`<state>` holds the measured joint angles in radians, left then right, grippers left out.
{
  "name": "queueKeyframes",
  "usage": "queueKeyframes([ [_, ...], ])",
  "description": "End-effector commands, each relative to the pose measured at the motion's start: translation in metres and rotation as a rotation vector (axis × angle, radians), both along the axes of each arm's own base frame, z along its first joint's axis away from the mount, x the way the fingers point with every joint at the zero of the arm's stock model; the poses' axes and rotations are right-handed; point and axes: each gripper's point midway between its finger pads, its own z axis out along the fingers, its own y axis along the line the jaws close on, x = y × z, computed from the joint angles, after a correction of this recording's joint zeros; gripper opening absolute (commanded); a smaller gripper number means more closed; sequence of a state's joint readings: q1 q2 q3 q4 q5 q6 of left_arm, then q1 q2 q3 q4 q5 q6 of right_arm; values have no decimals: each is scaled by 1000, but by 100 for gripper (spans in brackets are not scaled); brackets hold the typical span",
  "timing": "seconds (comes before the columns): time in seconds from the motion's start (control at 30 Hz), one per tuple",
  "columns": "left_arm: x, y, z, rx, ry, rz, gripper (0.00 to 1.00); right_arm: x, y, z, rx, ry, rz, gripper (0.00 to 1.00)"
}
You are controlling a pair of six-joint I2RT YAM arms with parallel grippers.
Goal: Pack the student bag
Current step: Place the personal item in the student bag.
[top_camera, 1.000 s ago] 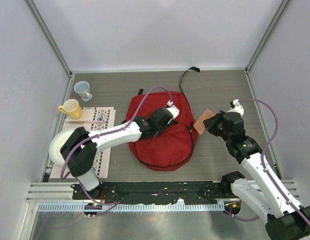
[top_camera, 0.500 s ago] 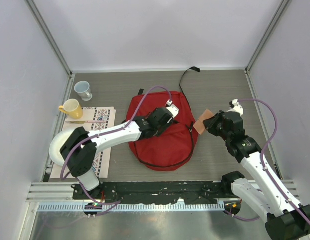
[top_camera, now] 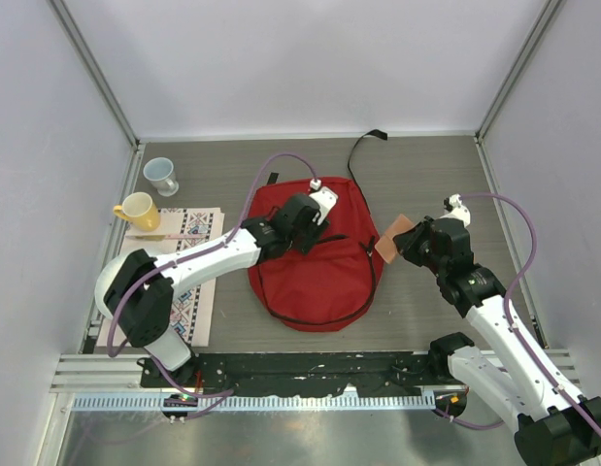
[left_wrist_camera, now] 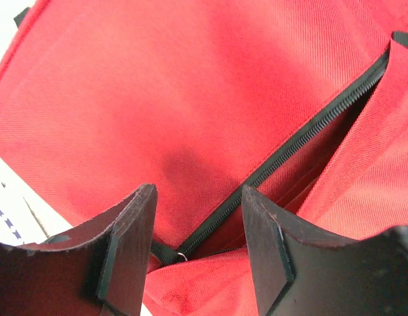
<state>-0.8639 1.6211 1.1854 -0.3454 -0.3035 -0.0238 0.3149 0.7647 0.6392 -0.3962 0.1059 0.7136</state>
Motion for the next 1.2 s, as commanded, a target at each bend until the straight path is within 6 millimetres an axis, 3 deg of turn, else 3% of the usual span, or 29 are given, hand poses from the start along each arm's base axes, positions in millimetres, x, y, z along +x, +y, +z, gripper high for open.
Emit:
queueKeyframes([
  [0.0,10,-9,27,-115,-52,8,58,8,4,15,27,-60,-1,8],
  [0.6,-5,-7,-9,-25,61,-67,57,9,5,13,29,-55,0,8],
  [0.73,4,1,-17,26,41,-17,58,9,6,12,30,-50,4,8],
  [0.93,19,8,-8,46,-27,49,53,8,5,13,33,-52,3,8],
  [1.17,21,7,-7,35,-27,46,42,8,5,12,34,-50,0,8],
])
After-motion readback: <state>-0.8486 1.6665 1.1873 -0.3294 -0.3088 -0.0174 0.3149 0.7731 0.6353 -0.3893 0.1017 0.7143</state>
